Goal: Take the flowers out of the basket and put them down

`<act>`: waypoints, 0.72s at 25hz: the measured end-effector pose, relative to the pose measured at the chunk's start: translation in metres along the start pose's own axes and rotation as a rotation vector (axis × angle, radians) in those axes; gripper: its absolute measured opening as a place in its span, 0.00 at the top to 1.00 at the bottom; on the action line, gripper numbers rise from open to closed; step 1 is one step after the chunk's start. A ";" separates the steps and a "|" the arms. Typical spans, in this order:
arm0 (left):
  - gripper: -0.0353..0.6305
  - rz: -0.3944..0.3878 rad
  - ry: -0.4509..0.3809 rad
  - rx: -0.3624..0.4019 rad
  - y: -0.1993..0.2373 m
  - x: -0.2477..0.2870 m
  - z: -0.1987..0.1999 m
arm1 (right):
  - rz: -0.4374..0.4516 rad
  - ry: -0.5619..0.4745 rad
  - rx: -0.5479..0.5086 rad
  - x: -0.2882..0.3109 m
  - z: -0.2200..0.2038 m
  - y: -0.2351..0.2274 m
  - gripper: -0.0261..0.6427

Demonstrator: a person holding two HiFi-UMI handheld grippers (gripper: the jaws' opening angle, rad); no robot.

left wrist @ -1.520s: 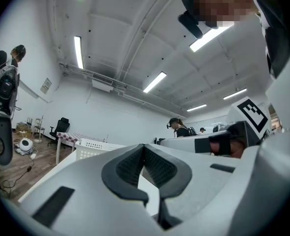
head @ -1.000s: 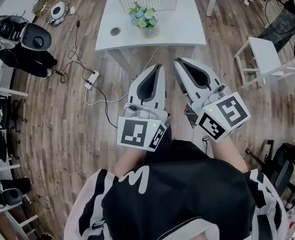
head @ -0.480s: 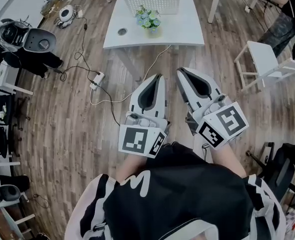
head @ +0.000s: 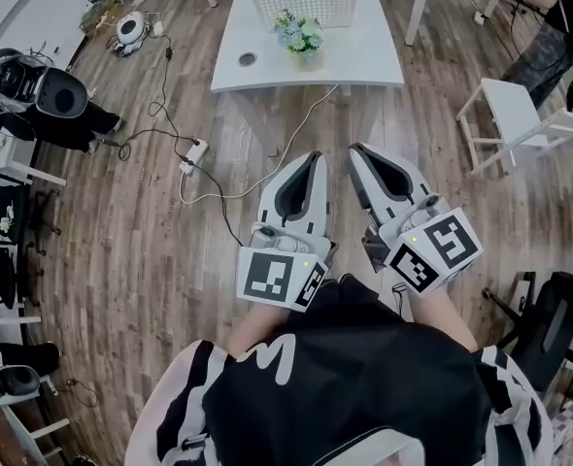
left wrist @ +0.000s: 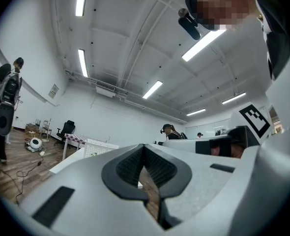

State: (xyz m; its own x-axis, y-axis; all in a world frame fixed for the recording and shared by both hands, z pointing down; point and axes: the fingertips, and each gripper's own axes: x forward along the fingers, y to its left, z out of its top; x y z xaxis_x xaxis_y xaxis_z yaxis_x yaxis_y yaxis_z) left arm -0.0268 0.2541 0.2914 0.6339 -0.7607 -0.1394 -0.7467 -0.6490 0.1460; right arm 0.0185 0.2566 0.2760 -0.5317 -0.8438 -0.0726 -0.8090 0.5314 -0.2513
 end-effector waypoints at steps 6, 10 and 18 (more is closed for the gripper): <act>0.95 -0.014 -0.005 -0.007 0.003 -0.004 0.005 | -0.014 0.012 -0.014 0.003 -0.003 0.009 0.94; 0.95 -0.023 -0.010 -0.003 0.003 -0.006 0.007 | -0.005 0.012 0.013 0.005 -0.005 0.011 0.94; 0.95 -0.029 -0.018 -0.003 0.008 -0.008 0.012 | 0.002 0.014 -0.027 0.010 -0.003 0.020 0.94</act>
State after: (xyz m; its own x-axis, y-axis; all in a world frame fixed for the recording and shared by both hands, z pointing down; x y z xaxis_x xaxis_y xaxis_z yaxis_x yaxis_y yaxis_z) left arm -0.0405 0.2548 0.2822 0.6517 -0.7411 -0.1614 -0.7273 -0.6709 0.1445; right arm -0.0035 0.2589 0.2731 -0.5368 -0.8416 -0.0599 -0.8141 0.5352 -0.2254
